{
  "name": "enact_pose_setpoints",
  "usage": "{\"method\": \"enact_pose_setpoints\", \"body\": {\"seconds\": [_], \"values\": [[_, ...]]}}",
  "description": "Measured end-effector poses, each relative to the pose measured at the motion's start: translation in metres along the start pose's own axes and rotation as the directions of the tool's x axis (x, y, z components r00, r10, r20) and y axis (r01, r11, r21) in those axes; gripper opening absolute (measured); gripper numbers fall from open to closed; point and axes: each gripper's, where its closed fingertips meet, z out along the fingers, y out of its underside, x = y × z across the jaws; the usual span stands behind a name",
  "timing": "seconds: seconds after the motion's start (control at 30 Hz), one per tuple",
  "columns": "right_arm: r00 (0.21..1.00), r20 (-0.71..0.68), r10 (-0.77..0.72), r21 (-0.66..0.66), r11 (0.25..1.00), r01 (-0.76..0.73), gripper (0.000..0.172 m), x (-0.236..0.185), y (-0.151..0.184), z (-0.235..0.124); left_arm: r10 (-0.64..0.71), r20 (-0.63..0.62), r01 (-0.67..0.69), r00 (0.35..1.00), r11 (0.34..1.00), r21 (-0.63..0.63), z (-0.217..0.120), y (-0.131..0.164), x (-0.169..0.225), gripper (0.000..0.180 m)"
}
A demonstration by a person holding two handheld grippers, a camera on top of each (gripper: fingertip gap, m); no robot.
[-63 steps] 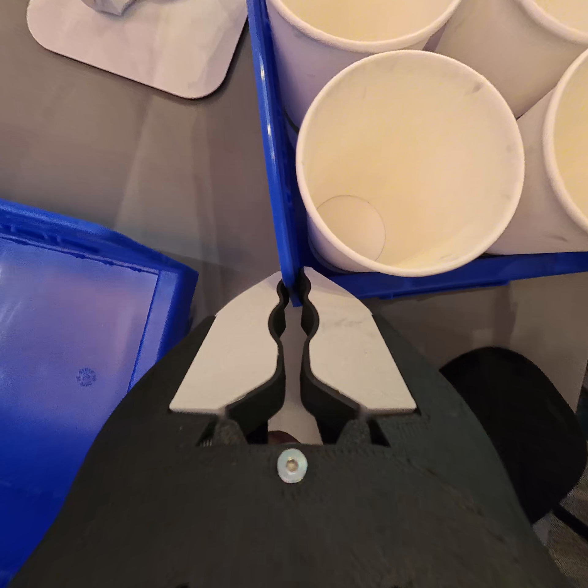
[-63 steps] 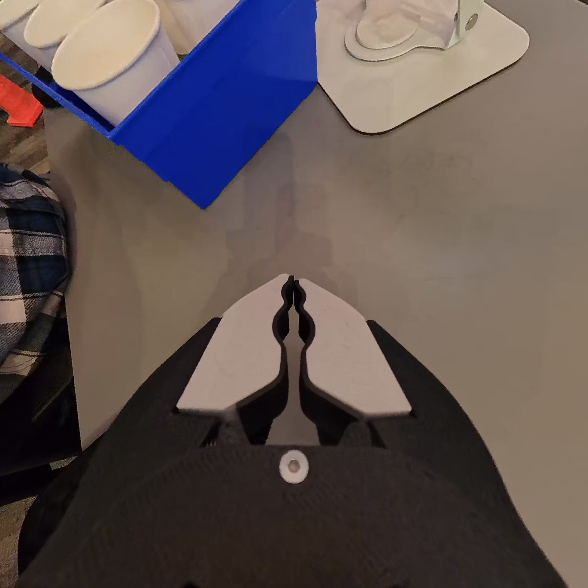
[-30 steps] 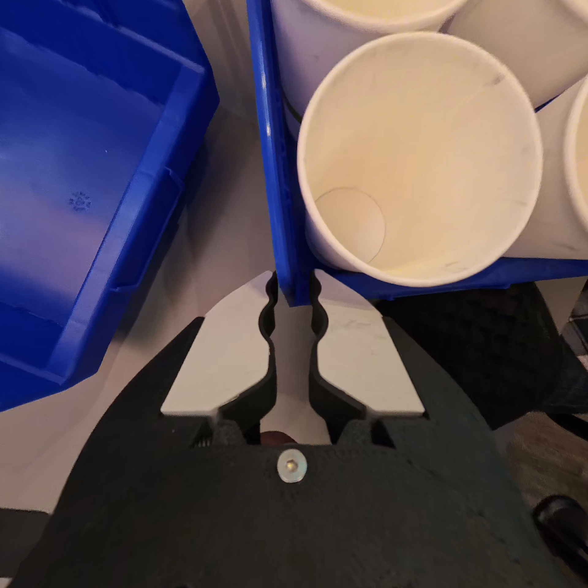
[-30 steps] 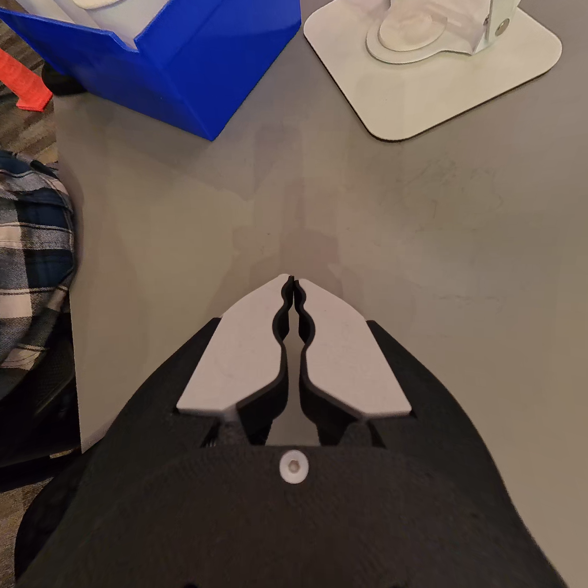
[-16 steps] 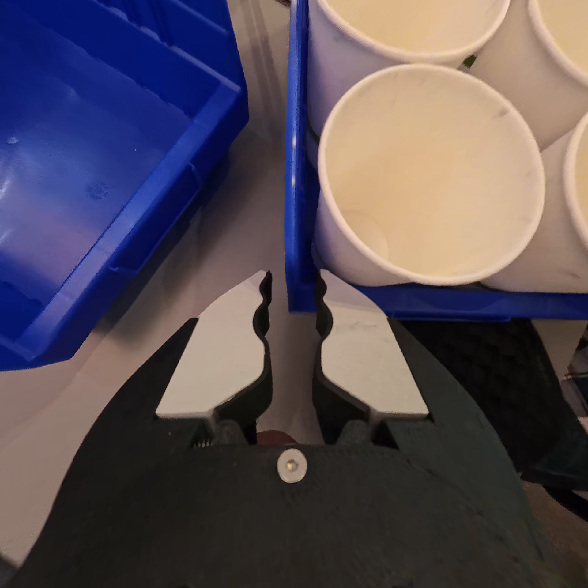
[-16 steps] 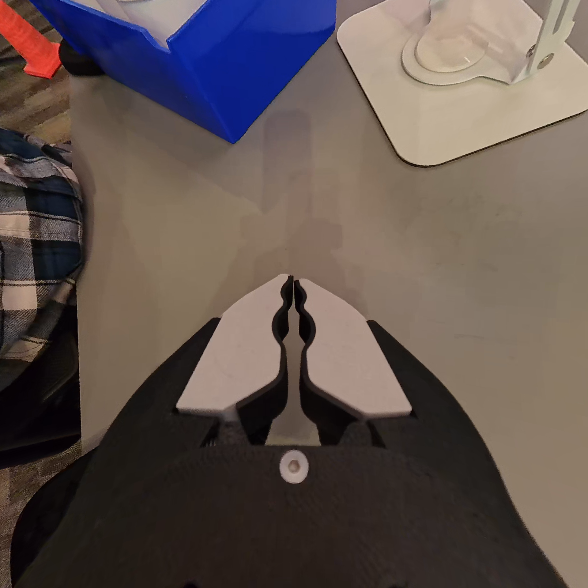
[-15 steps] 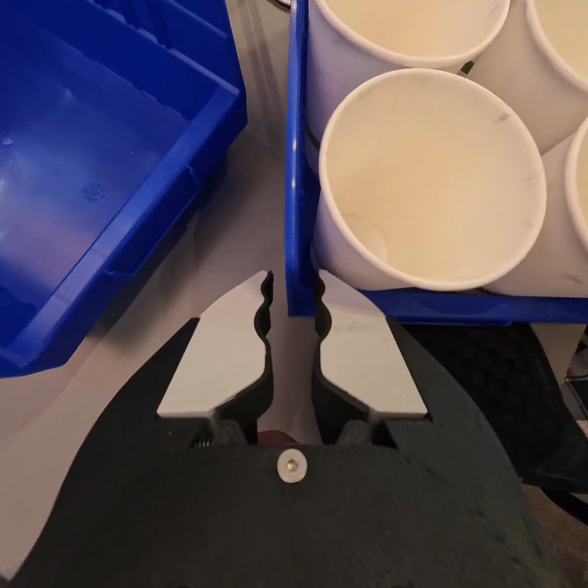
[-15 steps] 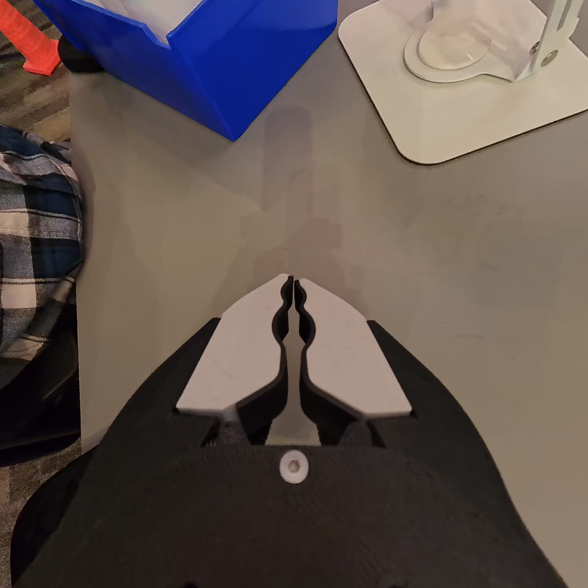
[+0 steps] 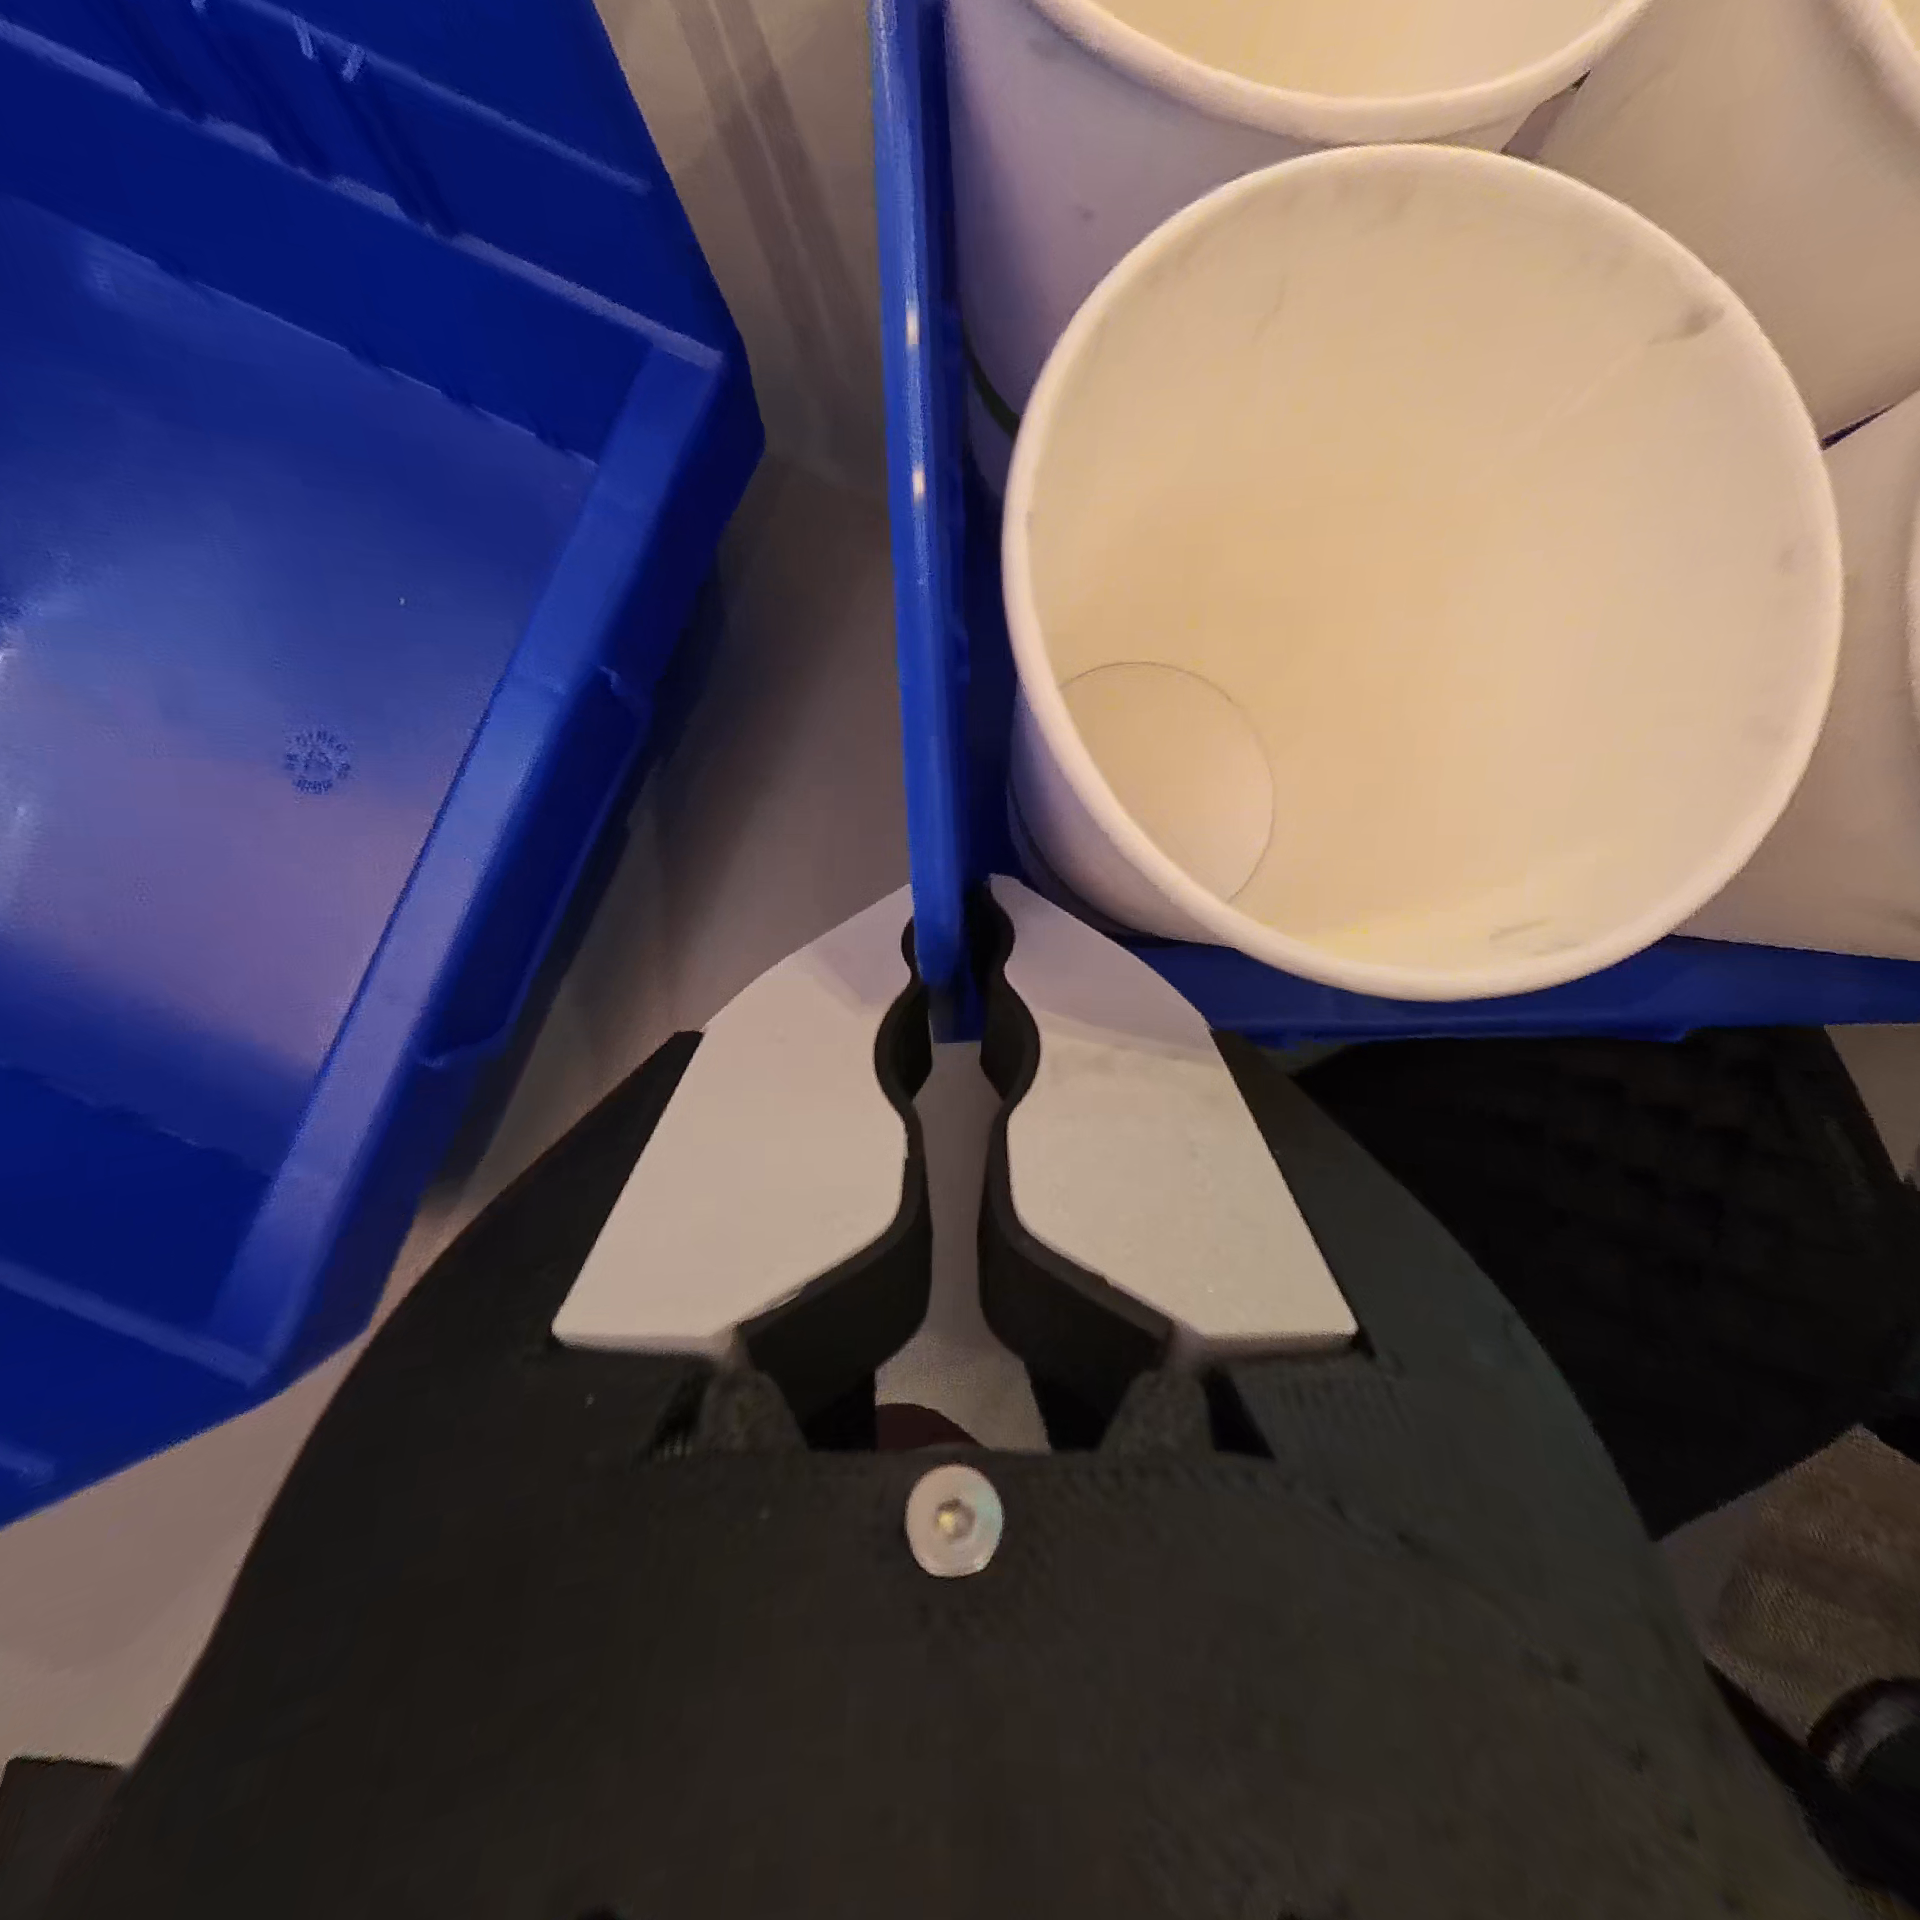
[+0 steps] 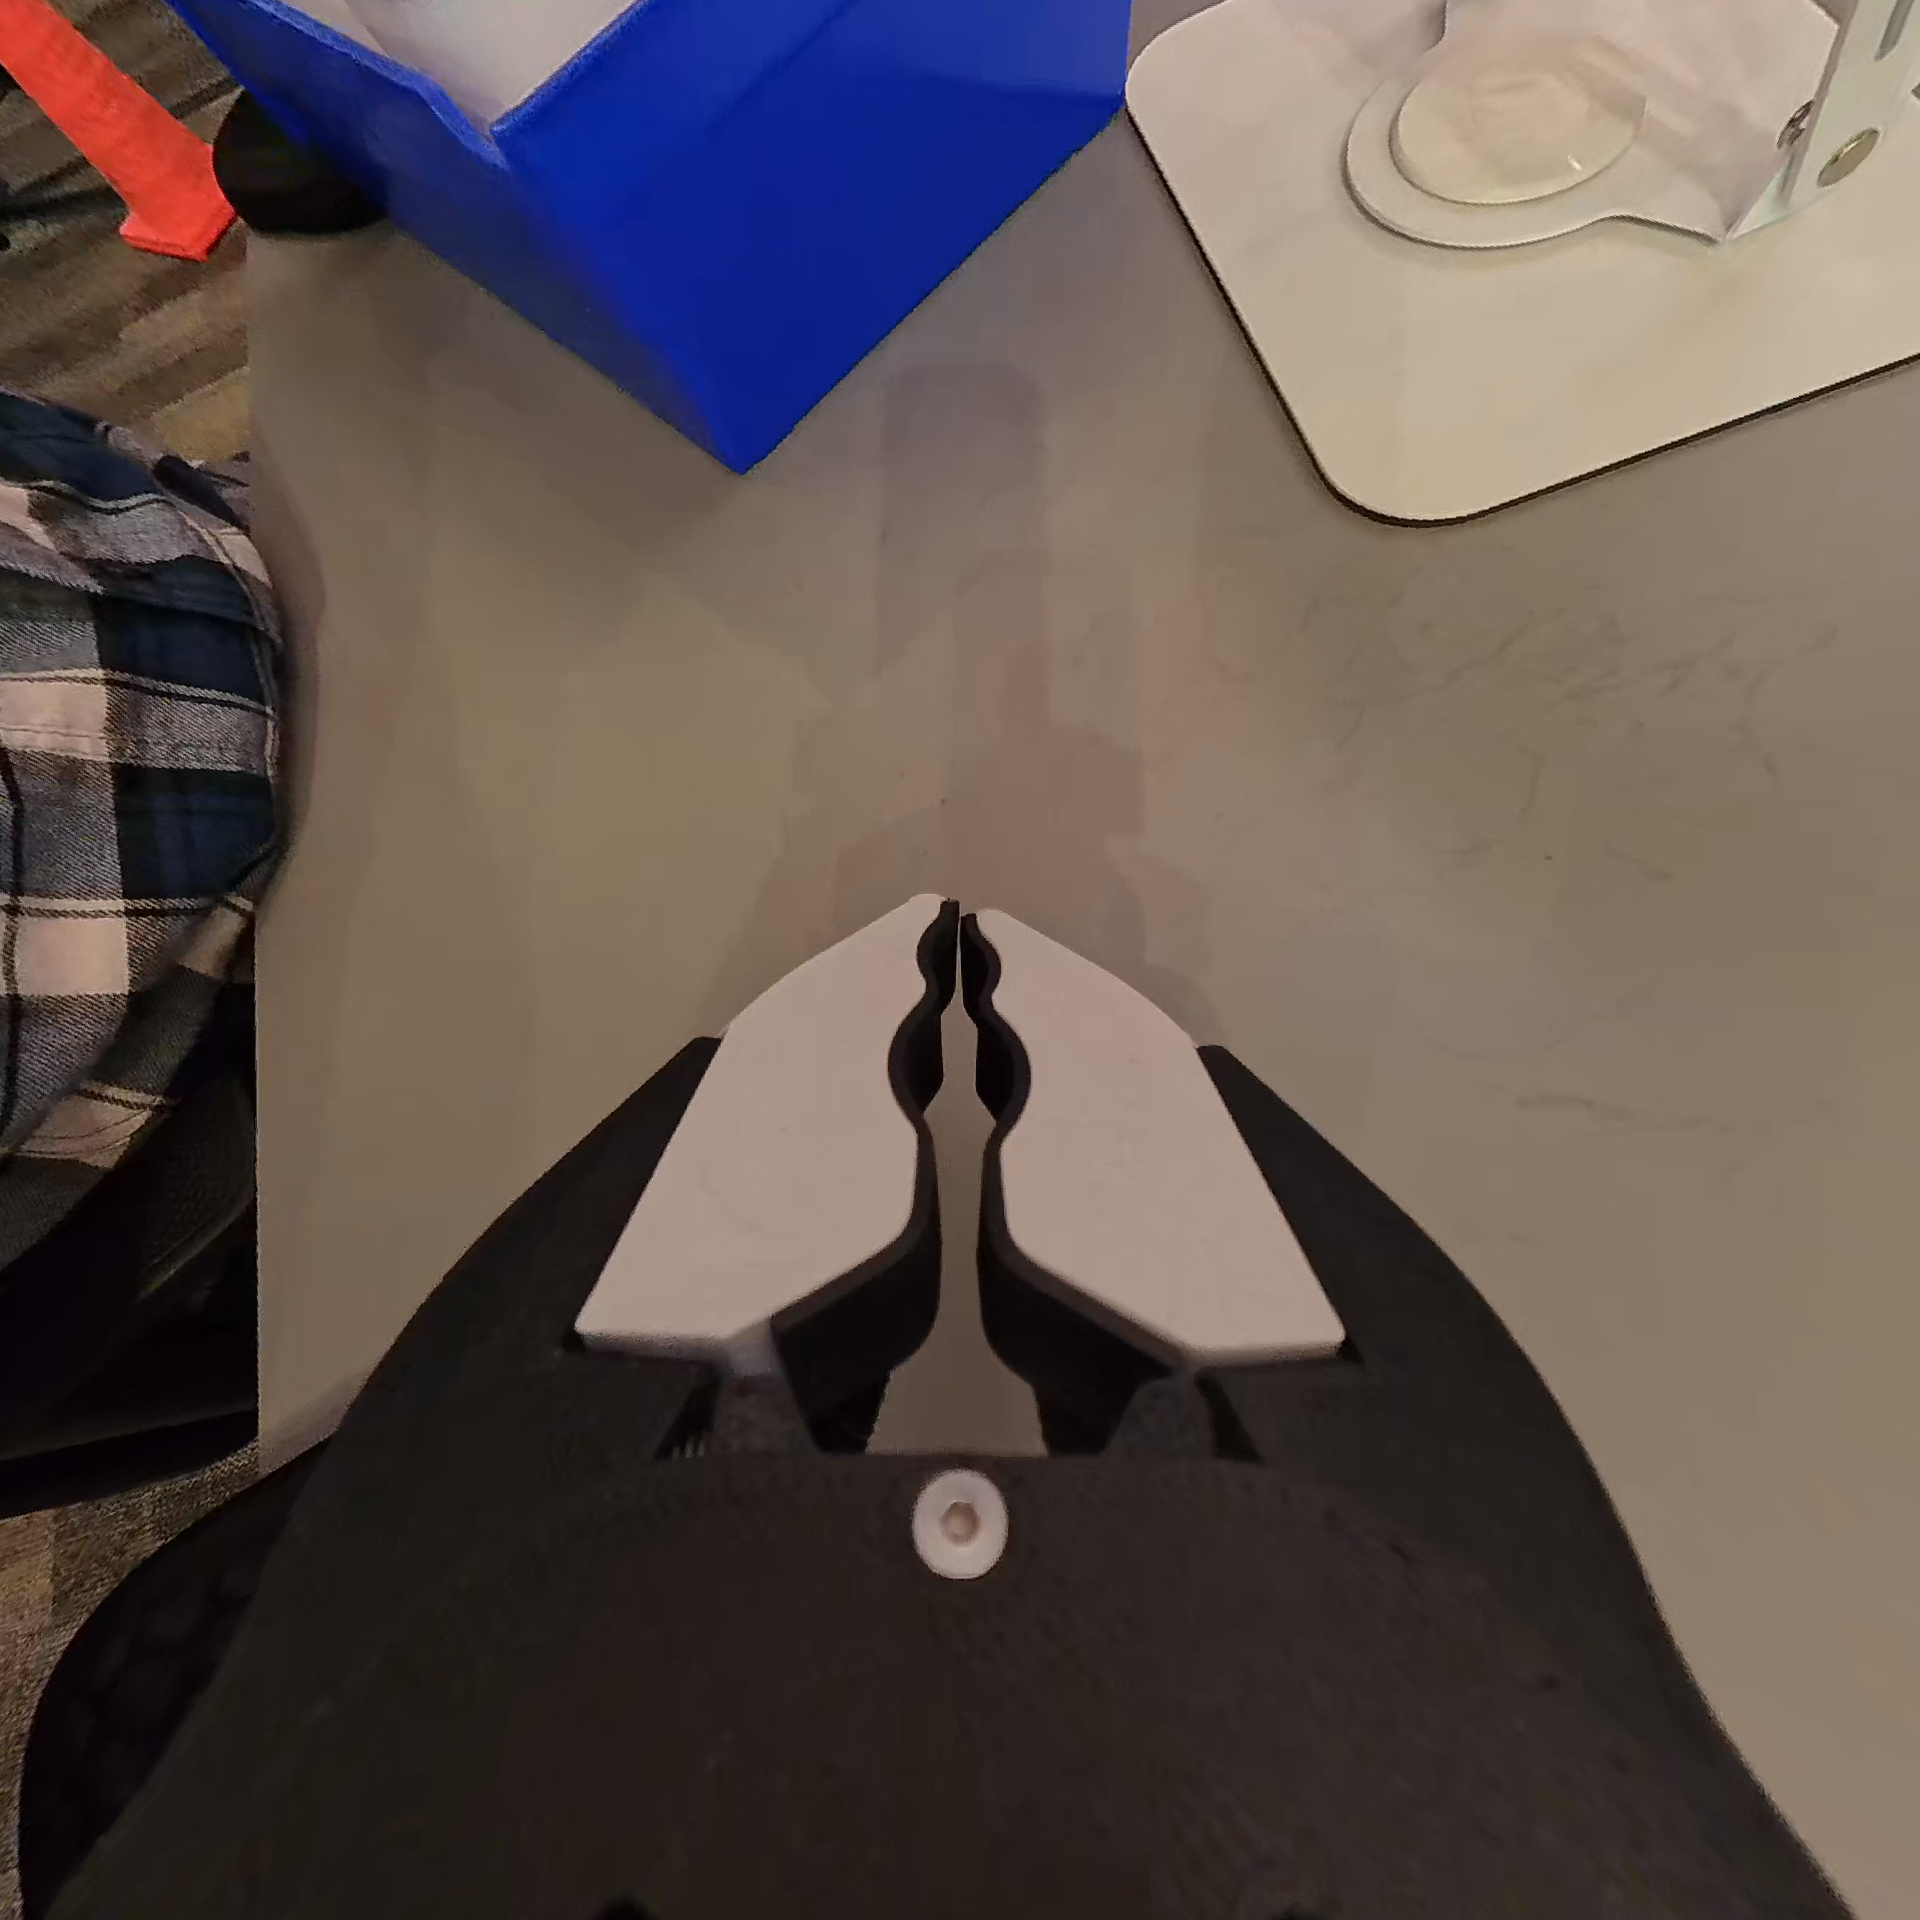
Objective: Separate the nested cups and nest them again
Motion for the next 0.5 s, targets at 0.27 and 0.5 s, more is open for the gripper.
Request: {"method": "enact_pose_setpoints", "body": {"seconds": [0.27, 0.5], "values": [[1.000, 0.000, 0.002, -0.001, 1.000, -0.002, 0.000, -0.002, 0.003, -0.003, 0.014, -0.035, -0.016, 0.999, 0.998, -0.058, 0.000, 0.012, -0.006, 0.005], [1.000, 0.006, -0.003, -0.003, 1.000, 0.003, 0.000, -0.001, 0.002, 0.000, -0.034, 0.021, 0.036, 0.999, 0.993, -0.112, -0.024, 0.047, -0.010, 0.005]]}}
